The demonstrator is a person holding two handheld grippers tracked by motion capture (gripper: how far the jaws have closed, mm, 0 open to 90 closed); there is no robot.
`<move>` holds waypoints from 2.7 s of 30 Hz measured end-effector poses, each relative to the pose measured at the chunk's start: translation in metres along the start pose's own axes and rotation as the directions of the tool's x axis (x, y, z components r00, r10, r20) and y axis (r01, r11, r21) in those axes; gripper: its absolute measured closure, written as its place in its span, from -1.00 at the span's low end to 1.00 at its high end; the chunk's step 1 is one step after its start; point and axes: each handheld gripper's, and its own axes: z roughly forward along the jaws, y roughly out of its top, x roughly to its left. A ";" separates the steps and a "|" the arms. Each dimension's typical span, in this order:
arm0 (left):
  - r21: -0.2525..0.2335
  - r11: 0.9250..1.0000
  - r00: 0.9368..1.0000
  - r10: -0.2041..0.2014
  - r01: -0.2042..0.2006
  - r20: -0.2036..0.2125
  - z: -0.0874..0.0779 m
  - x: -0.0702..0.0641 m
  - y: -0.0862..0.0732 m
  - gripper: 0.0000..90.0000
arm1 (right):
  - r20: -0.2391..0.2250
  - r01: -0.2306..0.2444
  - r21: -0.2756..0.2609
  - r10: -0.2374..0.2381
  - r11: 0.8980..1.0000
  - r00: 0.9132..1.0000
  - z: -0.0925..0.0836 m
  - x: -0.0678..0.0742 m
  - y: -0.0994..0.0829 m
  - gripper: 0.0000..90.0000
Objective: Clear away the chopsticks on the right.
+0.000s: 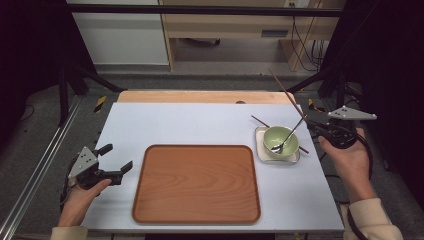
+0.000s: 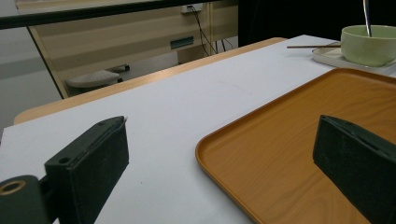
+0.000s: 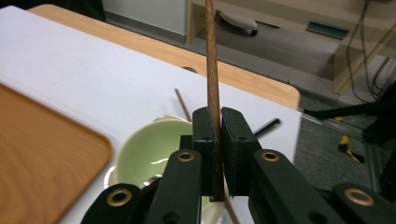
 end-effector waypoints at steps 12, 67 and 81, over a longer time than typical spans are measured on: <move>-0.005 1.000 1.000 0.005 -0.005 0.002 0.000 -0.002 0.001 -0.93 | -0.149 0.066 0.051 -0.058 0.996 0.987 0.015 0.081 -0.005 0.89; -0.013 1.000 1.000 -0.001 0.001 -0.013 0.002 -0.003 -0.001 -0.93 | -0.326 0.127 0.327 -0.015 0.937 0.945 0.045 0.214 -0.113 0.88; -0.021 1.000 0.999 0.005 -0.006 -0.034 0.000 -0.002 -0.001 -0.93 | -0.285 0.106 0.215 -0.041 0.971 0.958 0.022 0.187 -0.093 0.56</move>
